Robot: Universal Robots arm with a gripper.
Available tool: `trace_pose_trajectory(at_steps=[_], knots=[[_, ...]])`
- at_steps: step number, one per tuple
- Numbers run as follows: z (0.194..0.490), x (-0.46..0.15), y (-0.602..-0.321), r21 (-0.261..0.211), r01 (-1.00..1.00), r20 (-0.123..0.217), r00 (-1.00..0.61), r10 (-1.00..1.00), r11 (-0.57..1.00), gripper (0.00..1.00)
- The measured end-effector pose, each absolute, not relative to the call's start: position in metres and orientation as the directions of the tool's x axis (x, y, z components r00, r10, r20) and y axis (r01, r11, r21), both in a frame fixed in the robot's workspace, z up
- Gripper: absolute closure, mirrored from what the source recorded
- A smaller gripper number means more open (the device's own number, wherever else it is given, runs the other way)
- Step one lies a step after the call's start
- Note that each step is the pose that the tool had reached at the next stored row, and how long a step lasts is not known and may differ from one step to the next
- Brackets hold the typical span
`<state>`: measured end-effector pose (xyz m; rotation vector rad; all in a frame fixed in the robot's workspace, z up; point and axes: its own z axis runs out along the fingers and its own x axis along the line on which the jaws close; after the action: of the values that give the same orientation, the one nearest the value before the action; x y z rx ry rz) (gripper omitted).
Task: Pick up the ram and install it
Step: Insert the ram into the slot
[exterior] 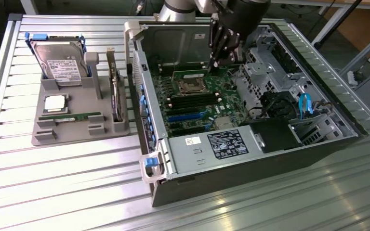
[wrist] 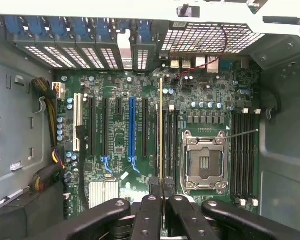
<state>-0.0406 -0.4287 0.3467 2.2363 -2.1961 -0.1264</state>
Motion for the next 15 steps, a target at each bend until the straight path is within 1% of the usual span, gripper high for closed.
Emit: trace_pose_trajectory(at_steps=[7,10,15], knots=[[0.316,-0.041,-0.429,0.060,-0.998,-0.054,0.016,-0.998,-0.019,0.89],[0.311,-0.040,-0.429,0.060,-0.998,-0.054,0.016,-0.998,-0.019,0.89],[0.294,-0.040,-0.429,0.060,-0.998,-0.054,0.015,-0.998,-0.018,0.89]])
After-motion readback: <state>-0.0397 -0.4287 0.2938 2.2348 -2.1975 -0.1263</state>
